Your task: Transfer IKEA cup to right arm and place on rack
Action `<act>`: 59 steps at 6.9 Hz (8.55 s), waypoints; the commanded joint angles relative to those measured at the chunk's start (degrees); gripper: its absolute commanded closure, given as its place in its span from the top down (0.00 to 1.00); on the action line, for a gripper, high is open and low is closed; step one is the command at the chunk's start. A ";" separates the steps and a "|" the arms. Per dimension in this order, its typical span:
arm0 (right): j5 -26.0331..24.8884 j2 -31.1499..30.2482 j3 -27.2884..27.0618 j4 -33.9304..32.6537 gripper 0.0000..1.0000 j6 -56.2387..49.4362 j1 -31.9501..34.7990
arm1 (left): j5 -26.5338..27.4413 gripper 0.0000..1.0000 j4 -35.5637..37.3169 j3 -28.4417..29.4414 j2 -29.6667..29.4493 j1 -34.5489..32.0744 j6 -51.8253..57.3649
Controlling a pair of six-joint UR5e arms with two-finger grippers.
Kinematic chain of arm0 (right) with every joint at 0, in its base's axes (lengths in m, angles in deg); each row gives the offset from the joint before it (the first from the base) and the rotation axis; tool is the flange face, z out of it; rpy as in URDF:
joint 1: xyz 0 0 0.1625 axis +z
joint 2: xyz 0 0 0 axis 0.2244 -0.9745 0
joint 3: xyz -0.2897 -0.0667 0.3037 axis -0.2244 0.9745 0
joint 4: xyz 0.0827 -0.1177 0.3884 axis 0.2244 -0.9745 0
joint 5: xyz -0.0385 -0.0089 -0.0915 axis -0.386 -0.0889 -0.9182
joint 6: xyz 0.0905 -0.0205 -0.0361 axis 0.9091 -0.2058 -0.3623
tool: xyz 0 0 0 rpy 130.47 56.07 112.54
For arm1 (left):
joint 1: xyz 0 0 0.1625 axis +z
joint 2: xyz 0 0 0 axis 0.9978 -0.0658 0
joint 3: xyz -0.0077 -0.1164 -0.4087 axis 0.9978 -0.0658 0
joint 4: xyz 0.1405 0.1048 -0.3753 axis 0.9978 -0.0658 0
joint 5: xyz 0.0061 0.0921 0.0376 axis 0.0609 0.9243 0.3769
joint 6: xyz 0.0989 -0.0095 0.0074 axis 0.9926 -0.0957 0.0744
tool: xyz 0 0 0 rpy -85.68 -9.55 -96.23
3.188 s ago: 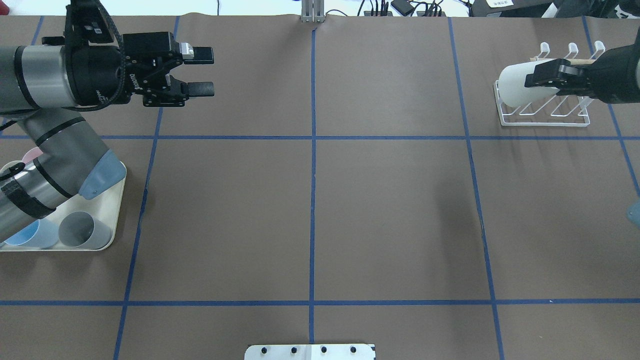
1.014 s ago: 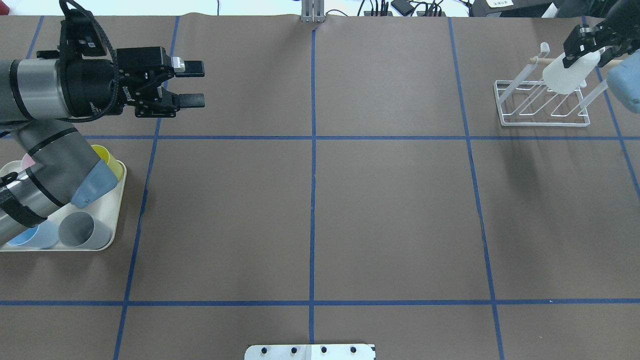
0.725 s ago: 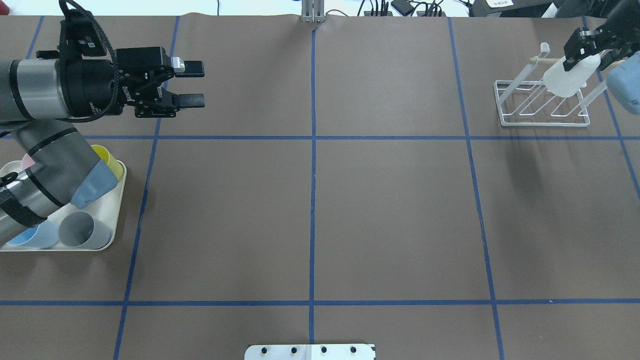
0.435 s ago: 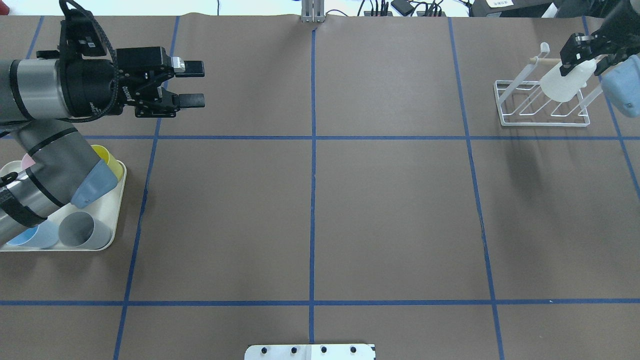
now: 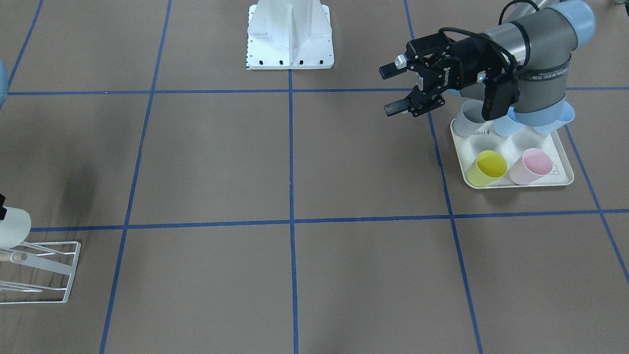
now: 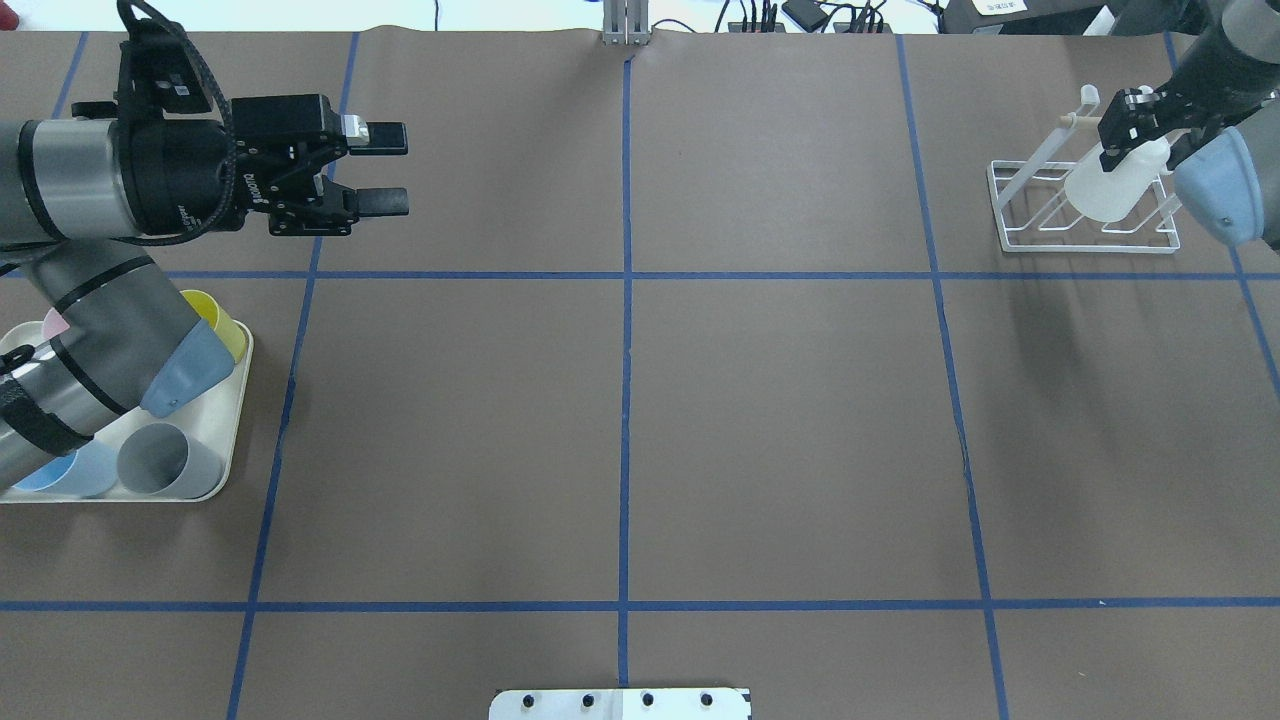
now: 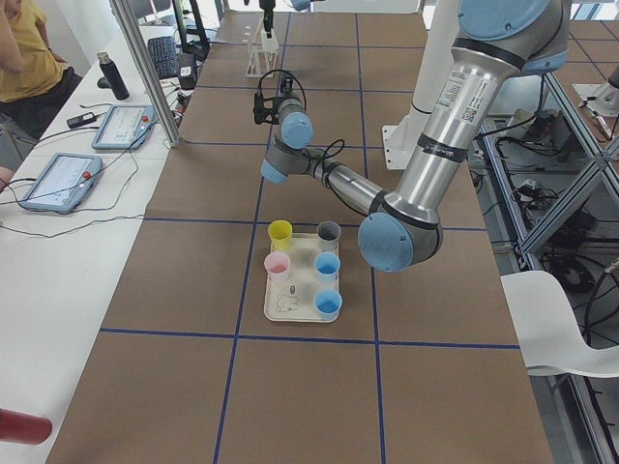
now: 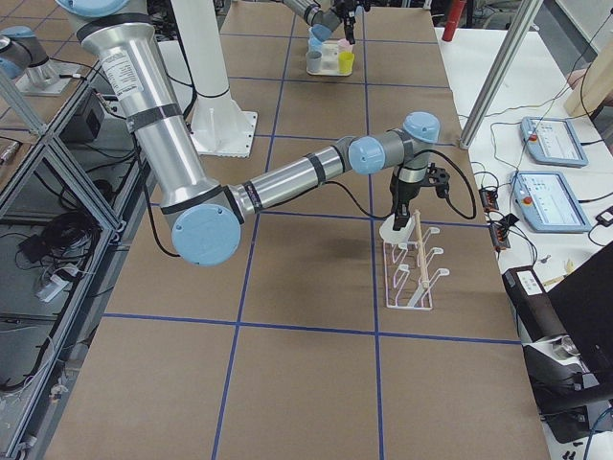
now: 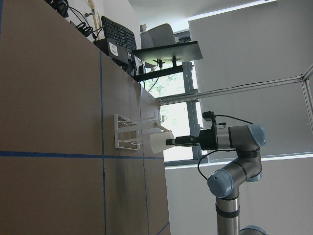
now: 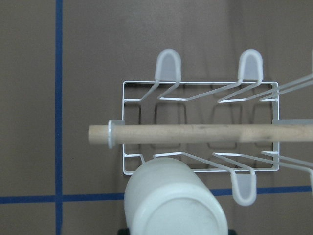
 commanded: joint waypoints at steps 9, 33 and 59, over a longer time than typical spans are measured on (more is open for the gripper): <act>4.81 -3.68 -12.16 4.04 0.99 15.99 -4.45 | -4.31 0.99 26.32 0.42 13.91 -17.20 59.77; 3.32 -3.69 -12.52 7.21 0.99 23.55 -10.45 | -12.56 0.46 54.76 -2.39 43.29 -14.68 91.79; -4.74 0.53 -13.58 91.45 0.99 95.74 -24.33 | 4.22 0.00 -12.28 5.17 -7.16 7.82 -33.35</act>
